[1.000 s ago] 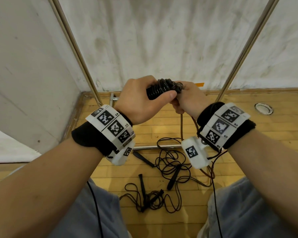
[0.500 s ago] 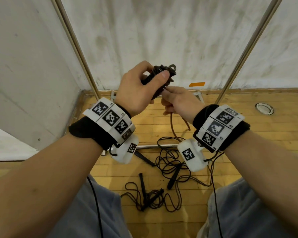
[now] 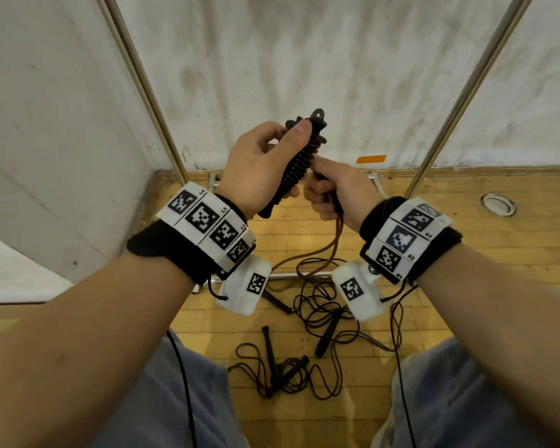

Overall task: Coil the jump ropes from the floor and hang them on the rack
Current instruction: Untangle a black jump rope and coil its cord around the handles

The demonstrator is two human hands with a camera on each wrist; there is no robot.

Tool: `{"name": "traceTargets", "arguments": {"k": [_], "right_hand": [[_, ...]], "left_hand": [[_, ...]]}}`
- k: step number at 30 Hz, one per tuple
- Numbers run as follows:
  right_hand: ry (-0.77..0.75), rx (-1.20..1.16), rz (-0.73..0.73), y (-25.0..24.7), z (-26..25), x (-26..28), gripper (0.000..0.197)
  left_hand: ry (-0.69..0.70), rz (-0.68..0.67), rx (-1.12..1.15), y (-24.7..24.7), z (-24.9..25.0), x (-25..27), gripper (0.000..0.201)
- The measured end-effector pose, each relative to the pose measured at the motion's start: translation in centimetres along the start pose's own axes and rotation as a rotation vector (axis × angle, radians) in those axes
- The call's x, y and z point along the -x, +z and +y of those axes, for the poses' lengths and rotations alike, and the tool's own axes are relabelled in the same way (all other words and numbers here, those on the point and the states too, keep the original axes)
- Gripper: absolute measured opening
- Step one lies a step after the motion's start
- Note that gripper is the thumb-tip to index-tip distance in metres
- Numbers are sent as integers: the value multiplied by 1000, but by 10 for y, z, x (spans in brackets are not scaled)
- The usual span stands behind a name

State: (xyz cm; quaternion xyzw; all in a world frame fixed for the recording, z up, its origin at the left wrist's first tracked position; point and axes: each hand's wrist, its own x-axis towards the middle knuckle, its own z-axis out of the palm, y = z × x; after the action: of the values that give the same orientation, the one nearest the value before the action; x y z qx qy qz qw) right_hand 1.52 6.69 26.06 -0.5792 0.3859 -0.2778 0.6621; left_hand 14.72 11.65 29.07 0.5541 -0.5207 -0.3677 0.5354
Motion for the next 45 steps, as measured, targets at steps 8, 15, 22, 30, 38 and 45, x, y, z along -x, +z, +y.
{"name": "traceTargets", "arguments": {"k": [8,15,22,30,38,45], "right_hand": [[-355,564,308,3,4,4,38],[-197,532,199,1,10,6,29],[-274,618,264,-9,5,8,37],[-341,756,299,-4,8,11,36],[-347,780,336,-8,4,12,35],[-323,771,362,-8,4,10,37]], "left_hand": [[-17,120,1,-4,-3,-9,49],[-58,239,-159,-20,-15,-23,42],[-4,56,-516,-26,-37,-26,31],[-28,28,-759,-12,-53,-25,38],[-192,-6,-447,-5,-45,-23,35],[-147,-41,-738,7,-35,-19,42]]}}
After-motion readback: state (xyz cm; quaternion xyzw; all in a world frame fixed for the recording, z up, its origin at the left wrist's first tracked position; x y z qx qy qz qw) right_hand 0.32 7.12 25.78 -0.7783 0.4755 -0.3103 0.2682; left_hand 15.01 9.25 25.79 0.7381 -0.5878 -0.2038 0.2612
